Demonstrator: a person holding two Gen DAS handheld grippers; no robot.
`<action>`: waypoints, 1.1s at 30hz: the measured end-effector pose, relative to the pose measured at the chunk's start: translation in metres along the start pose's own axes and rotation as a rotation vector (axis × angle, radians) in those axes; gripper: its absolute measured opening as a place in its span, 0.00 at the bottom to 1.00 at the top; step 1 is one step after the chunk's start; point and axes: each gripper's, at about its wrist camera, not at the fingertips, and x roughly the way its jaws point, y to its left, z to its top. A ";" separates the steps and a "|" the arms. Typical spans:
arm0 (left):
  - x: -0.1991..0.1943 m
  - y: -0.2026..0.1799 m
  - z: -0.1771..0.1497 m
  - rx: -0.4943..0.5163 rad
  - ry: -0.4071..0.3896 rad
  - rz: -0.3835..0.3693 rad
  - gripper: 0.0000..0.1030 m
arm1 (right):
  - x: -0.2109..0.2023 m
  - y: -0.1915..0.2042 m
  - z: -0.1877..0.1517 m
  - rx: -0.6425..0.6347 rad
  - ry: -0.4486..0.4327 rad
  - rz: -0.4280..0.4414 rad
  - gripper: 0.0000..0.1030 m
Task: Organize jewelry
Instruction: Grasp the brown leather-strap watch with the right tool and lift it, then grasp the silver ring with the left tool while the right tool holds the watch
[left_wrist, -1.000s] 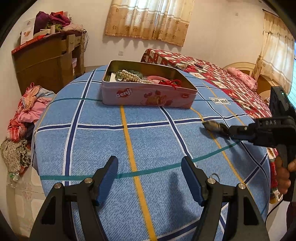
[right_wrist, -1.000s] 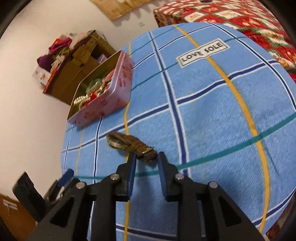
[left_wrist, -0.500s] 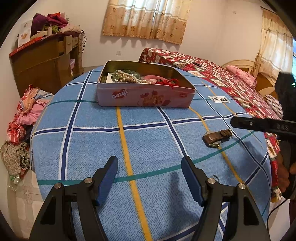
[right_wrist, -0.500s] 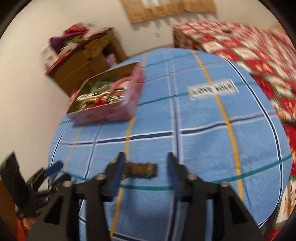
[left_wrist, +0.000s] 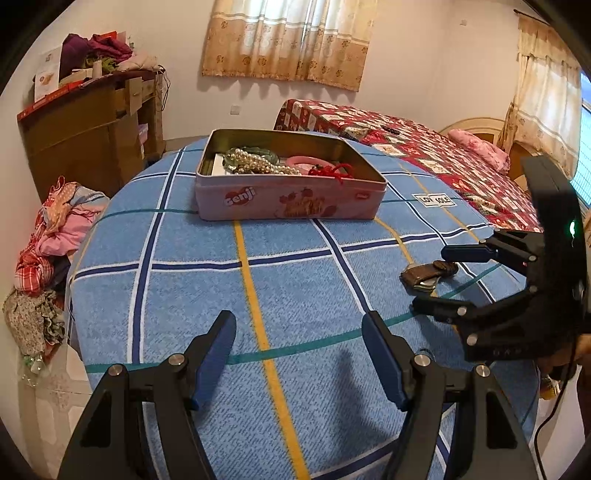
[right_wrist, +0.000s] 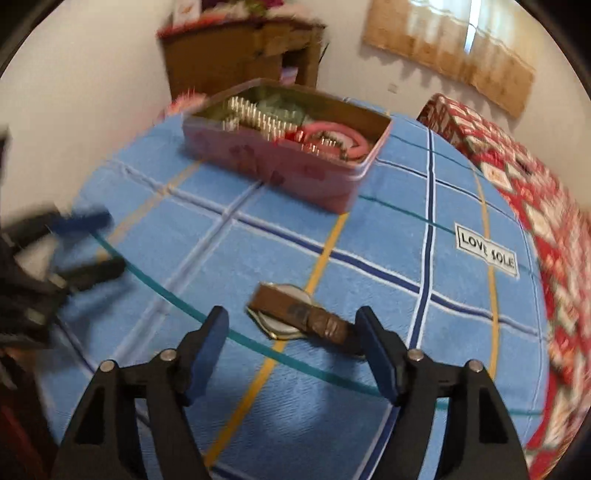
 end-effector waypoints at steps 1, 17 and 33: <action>0.000 0.001 0.000 -0.003 -0.001 0.001 0.69 | -0.002 0.001 -0.001 -0.028 -0.005 -0.007 0.71; 0.003 -0.002 0.001 -0.014 0.011 -0.026 0.69 | 0.015 -0.115 -0.005 0.658 0.018 0.309 0.45; 0.008 -0.034 -0.002 0.123 0.020 -0.128 0.69 | 0.003 -0.065 -0.002 0.448 -0.017 0.117 0.42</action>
